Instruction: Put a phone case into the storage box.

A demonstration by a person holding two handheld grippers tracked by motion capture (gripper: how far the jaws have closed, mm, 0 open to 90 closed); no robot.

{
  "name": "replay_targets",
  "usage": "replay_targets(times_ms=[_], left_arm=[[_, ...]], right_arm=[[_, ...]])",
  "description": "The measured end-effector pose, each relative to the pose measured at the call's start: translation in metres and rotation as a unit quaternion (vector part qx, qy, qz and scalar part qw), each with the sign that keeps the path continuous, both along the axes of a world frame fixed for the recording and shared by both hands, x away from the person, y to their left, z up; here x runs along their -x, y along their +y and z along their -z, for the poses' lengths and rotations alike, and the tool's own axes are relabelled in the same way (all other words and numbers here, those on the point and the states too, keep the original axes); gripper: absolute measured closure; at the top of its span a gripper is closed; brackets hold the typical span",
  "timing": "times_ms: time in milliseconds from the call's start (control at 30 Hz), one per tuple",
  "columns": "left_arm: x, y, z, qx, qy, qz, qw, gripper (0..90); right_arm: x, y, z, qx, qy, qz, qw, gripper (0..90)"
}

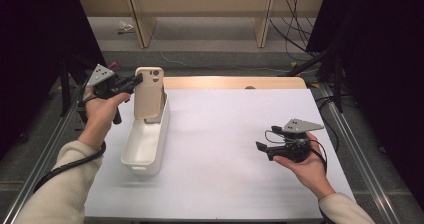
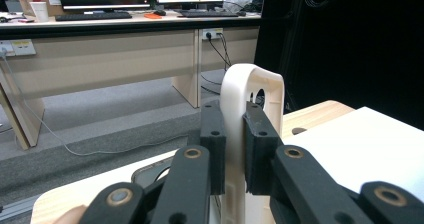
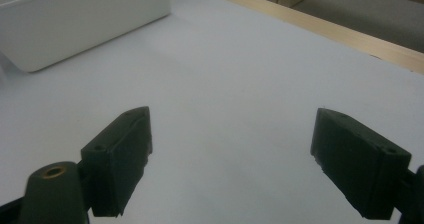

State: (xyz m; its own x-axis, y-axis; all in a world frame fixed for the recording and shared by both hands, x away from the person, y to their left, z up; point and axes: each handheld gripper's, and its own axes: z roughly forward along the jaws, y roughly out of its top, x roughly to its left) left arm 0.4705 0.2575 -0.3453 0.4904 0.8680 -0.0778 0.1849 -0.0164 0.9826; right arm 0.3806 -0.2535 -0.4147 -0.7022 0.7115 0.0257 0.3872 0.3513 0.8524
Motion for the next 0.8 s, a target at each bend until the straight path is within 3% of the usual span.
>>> replay_targets(times_ms=[800], left_arm=[[-0.016, 0.001, 0.024, 0.006, 0.018, -0.005, 0.9998, 81.4]], right_arm=[[0.0, -0.001, 0.0, 0.0, 0.001, 0.0, 1.0, 17.7]])
